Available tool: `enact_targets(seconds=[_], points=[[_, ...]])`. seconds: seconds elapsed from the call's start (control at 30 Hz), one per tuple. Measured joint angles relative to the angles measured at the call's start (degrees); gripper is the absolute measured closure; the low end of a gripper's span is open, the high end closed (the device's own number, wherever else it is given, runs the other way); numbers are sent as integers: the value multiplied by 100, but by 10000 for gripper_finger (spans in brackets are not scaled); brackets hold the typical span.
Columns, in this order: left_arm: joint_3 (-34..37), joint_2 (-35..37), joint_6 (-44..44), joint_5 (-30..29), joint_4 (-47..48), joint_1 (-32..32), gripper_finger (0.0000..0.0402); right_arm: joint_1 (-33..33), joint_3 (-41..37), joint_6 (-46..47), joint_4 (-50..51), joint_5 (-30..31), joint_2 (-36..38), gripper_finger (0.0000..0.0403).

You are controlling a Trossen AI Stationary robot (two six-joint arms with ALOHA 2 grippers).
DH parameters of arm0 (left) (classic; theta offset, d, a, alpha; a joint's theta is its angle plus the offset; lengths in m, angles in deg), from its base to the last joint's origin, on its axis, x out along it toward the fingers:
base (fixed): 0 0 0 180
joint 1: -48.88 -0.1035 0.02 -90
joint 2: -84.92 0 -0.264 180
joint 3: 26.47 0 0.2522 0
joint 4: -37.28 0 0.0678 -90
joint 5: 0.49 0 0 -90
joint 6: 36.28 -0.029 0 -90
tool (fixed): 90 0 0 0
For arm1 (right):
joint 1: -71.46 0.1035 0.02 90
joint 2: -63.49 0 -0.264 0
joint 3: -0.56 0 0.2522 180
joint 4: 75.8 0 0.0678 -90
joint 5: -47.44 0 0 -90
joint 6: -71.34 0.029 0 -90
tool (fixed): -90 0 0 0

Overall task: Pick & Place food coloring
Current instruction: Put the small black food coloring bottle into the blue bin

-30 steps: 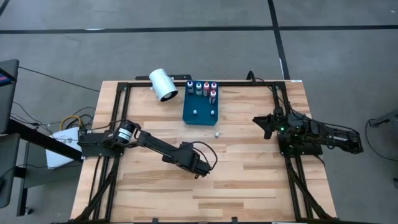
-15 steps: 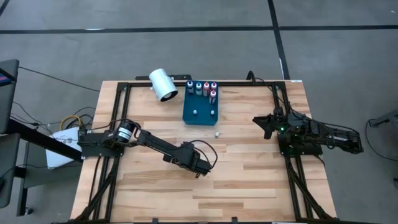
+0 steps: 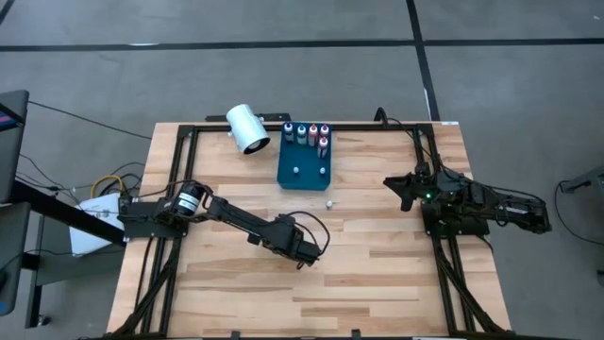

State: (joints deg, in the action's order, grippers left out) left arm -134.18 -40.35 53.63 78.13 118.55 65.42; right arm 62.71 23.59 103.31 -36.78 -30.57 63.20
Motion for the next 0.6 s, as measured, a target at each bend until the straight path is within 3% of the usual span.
enact_targets(seconds=[0.2, 0.6], points=[[0, 112, -101, 1, 81, -16, 333, 0, -2, -1, 0, 2, -1, 332], [-2, 802, -527, -592, 161, -452, 326, 0, 0, -46, -2, 4, 0, 332]])
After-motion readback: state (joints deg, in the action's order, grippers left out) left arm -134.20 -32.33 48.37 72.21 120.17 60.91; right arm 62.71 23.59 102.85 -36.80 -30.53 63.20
